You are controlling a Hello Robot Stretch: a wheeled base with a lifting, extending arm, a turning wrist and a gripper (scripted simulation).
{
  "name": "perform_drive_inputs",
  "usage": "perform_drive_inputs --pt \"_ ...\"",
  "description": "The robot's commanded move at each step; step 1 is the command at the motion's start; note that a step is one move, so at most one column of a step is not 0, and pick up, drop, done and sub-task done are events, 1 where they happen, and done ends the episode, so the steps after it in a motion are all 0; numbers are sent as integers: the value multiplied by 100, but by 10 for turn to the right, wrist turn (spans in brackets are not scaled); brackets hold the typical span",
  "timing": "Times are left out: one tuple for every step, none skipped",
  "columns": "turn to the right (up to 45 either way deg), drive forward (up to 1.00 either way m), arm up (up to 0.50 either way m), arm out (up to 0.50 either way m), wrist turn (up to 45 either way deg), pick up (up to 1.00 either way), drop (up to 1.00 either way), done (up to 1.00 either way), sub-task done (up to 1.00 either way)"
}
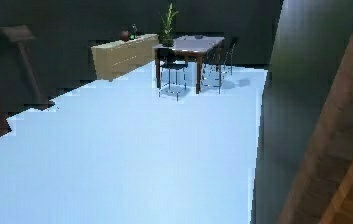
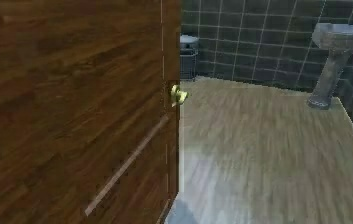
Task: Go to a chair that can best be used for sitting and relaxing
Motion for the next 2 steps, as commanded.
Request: perform_drive_inputs --pt "0 65 0 0 0 0 0 0 0" --pt "150 0 0 0 0 0 0 0 0"
